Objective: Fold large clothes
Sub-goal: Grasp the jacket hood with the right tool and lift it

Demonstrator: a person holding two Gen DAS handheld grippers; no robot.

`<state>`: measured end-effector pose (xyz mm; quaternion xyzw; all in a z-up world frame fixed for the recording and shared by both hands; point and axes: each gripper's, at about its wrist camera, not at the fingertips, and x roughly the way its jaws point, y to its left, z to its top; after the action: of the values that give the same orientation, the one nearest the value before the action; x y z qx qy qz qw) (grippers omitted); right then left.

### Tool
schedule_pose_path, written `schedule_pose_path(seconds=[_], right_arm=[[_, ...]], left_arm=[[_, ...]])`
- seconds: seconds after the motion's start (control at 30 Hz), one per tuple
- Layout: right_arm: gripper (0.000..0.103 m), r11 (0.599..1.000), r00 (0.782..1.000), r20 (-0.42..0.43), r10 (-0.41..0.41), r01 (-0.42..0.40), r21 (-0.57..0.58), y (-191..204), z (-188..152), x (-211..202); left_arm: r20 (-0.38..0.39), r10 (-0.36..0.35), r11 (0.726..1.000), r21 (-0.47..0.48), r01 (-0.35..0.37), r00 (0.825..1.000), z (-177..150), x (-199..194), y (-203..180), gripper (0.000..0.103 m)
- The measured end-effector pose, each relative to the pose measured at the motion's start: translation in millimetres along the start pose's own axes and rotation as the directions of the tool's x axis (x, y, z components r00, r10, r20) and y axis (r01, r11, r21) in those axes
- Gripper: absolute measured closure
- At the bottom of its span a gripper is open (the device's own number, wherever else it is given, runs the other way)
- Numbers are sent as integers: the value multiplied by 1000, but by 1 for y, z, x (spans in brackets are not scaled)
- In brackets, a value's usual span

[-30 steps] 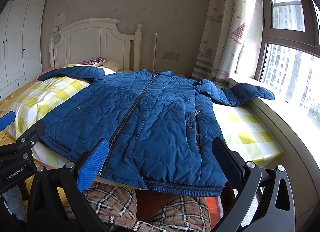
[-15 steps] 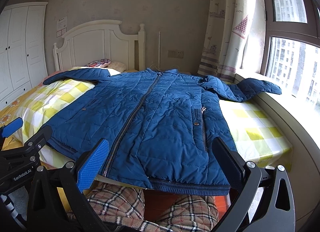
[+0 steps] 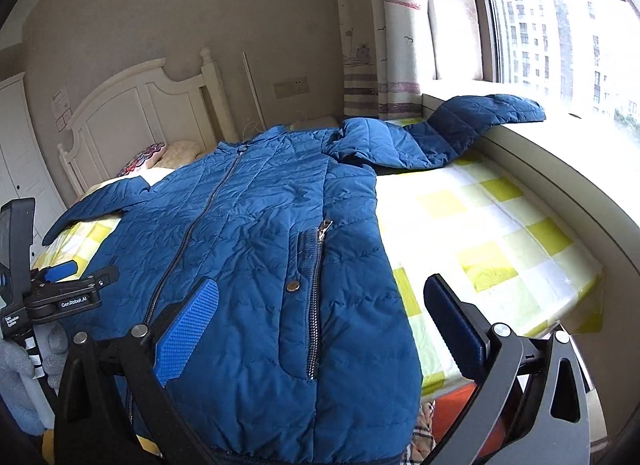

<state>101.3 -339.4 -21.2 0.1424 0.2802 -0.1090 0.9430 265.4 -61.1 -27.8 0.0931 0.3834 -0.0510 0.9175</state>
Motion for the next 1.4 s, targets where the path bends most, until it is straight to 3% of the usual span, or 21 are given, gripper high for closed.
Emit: schedule_pose_path(seconds=[0.17, 0.27, 0.37, 0.4, 0.5, 0.7, 0.77, 0.87, 0.93, 0.97, 1.07, 1.13, 1.27, 1.33, 1.4], right_arm=[[4, 983, 989, 35, -147, 142, 116, -87, 90, 59], [8, 949, 969, 27, -245, 234, 210, -152, 146, 100], [16, 897, 941, -66, -331, 335, 289, -212, 183, 146], [23, 881, 936, -97, -338, 351, 318, -228, 191, 158], [24, 834, 918, -155, -364, 396, 384, -261, 203, 186], [24, 779, 912, -189, -363, 409, 476, -295, 203, 212], [23, 778, 910, -159, -382, 410, 475, -298, 201, 213], [30, 800, 911, -130, -392, 407, 440, -291, 200, 215], [50, 835, 933, -99, -345, 353, 421, -288, 198, 219], [65, 848, 948, -76, -308, 310, 429, -287, 196, 218], [76, 887, 954, 64, -293, 246, 391, -257, 201, 199], [80, 935, 953, 149, -264, 215, 283, -215, 209, 187], [82, 996, 958, 275, -83, 83, 11, -98, 218, 167], [86, 988, 955, 295, 39, 7, -154, -27, 210, 159], [87, 956, 954, 249, 168, -95, -279, 36, 193, 159]], left_arm=[[-51, 48, 998, -48, -51, 998, 49, 85, 20, 2], [-89, 12, 998, -52, -17, 996, 61, 119, 27, 2], [-124, -68, 993, -106, 55, 990, 63, 136, 36, 2], [-132, -88, 990, -125, 72, 987, 61, 141, 39, 2], [-126, -100, 987, -138, 83, 987, 55, 143, 39, 2], [-129, -98, 987, -139, 80, 987, 57, 147, 37, 2], [-140, -91, 987, -141, 72, 986, 60, 150, 36, 2], [-157, -78, 988, -144, 55, 985, 64, 154, 35, 2], [-159, -74, 988, -144, 51, 985, 65, 155, 35, 2], [-156, -77, 988, -145, 54, 985, 65, 155, 35, 2], [-152, -83, 987, -150, 60, 985, 64, 154, 37, 2], [-151, -82, 987, -150, 59, 985, 65, 154, 37, 2], [-150, -82, 987, -152, 59, 985, 64, 154, 37, 2], [-149, -84, 986, -154, 61, 985, 65, 154, 37, 2], [-146, -89, 985, -159, 65, 985, 65, 154, 38, 2]])
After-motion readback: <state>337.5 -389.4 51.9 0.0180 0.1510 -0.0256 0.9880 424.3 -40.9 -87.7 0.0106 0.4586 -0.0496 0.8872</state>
